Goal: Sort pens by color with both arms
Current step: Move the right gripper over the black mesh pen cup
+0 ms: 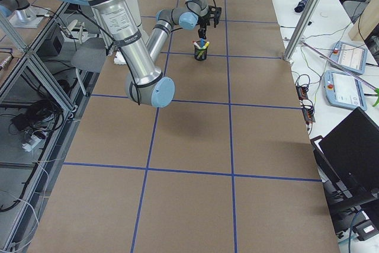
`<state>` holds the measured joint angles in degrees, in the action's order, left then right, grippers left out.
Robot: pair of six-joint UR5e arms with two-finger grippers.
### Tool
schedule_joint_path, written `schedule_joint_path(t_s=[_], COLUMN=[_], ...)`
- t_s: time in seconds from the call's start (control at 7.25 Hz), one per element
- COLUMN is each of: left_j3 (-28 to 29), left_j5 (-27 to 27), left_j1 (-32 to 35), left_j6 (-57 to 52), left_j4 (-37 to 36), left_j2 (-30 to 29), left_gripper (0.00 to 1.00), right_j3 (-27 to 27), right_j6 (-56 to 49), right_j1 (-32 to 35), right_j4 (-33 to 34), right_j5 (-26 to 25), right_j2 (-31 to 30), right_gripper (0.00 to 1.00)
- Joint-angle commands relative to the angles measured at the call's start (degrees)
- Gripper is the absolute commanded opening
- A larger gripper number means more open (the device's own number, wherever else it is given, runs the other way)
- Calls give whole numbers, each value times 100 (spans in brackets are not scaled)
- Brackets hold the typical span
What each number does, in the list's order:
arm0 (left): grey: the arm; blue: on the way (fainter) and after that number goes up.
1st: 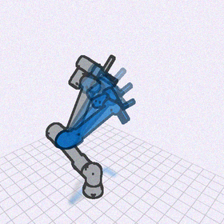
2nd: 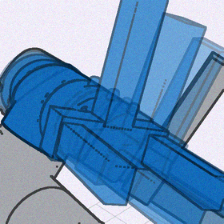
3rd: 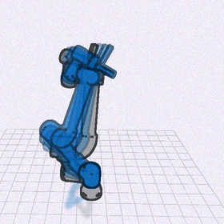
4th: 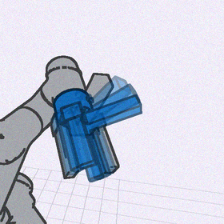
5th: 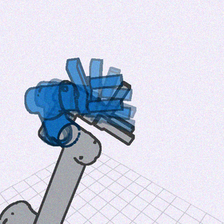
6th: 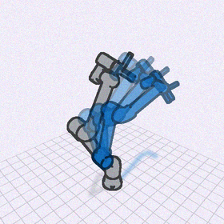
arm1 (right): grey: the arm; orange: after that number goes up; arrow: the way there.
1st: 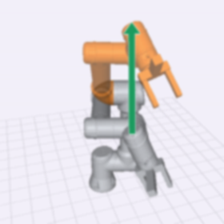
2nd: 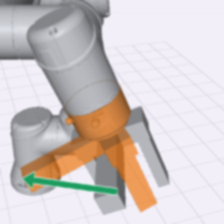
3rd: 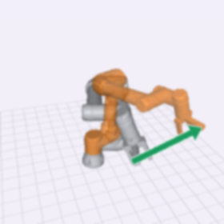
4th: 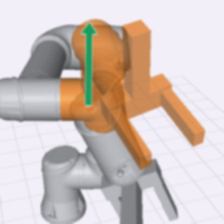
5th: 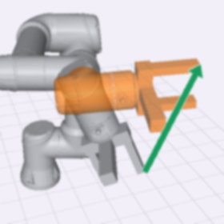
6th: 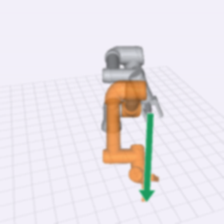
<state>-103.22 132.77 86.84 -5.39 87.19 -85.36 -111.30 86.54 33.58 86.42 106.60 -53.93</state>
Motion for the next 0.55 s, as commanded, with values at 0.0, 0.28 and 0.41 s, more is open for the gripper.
schedule_joint_path(t_s=[0.0,0.28,0.41], left_j3=[30,30,39], left_j5=[4,4,4], left_j1=[0,-9,-18], left_j6=[3,265,293], left_j4=[0,61,105], left_j2=[-16,-16,-16], left_gripper=[100,100,100], right_j3=[353,1176,1442], right_j6=[-49,-372,-723], right_j1=[-350,-536,-676], right_j4=[777,1294,1716], right_j5=[-462,-640,-867], right_j2=[645,1442,1725], right_gripper=[100,98,96])
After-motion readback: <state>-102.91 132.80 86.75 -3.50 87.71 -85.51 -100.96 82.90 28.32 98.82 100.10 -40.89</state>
